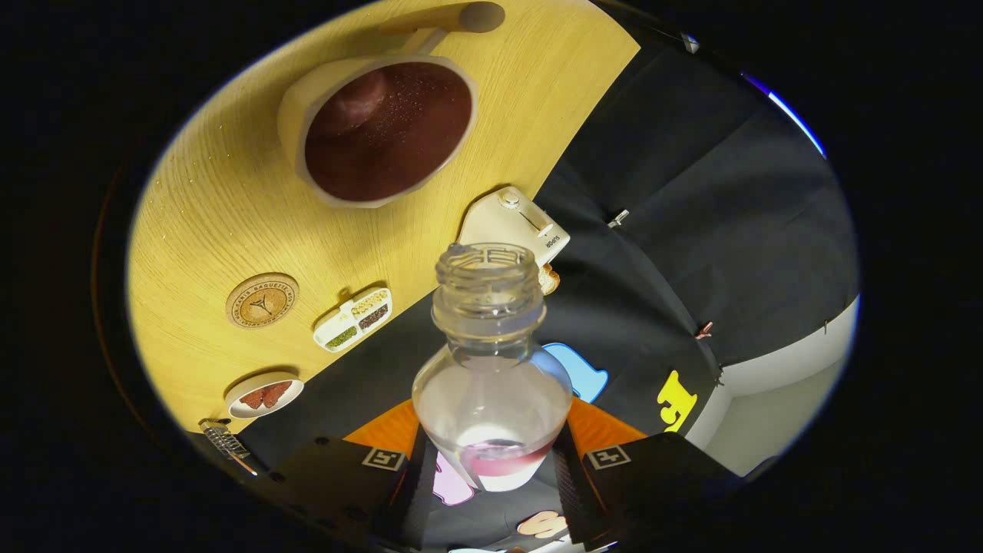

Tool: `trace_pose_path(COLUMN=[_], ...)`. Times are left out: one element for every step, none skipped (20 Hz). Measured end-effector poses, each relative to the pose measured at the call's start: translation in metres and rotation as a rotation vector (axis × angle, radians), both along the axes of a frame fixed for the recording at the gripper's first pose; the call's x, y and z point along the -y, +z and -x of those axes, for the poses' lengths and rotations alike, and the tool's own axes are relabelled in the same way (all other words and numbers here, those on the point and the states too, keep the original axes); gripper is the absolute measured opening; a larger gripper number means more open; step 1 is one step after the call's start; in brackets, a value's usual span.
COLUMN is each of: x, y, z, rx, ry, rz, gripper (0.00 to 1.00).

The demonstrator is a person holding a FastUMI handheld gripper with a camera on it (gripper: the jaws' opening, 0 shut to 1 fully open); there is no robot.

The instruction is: Take the bottle from table, then pour the juice into the cup, finally place the bottle on the coaster

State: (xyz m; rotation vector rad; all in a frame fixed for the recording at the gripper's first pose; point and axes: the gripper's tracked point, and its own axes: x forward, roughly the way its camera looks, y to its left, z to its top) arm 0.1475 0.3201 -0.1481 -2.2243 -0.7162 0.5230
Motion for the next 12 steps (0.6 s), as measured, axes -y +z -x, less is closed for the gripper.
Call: trace_pose_path(x=[0.000, -0.001, -0.001, -0.002, -0.002, -0.001, 0.000, 0.000, 0.003, 0.004, 0.006, 0.009], y=[0.000, 0.000, 0.000, 0.001, 0.001, 0.001, 0.001, 0.001, 0.002, 0.003, 0.005, 0.008], z=[0.001, 0.001, 0.003, 0.004, 0.004, 0.004, 0.004, 0.005, 0.006, 0.006, 0.005, 0.003], rx=[-0.001, -0.002, -0.004, -0.006, -0.009, -0.016, -0.022, -0.032, -0.043, -0.059, -0.074, -0.094], ry=[0.002, 0.005, 0.008, 0.012, 0.011, 0.005, 0.002, -0.003, -0.003, -0.005, -0.014, -0.027], rz=[-0.001, -0.003, -0.007, -0.011, -0.016, -0.024, -0.032, -0.044, -0.062, -0.082, -0.105, -0.135], gripper=[0.70, 0.70, 0.70, 0.70, 0.70, 0.70, 0.70, 0.70, 0.70, 0.70, 0.70, 0.70])
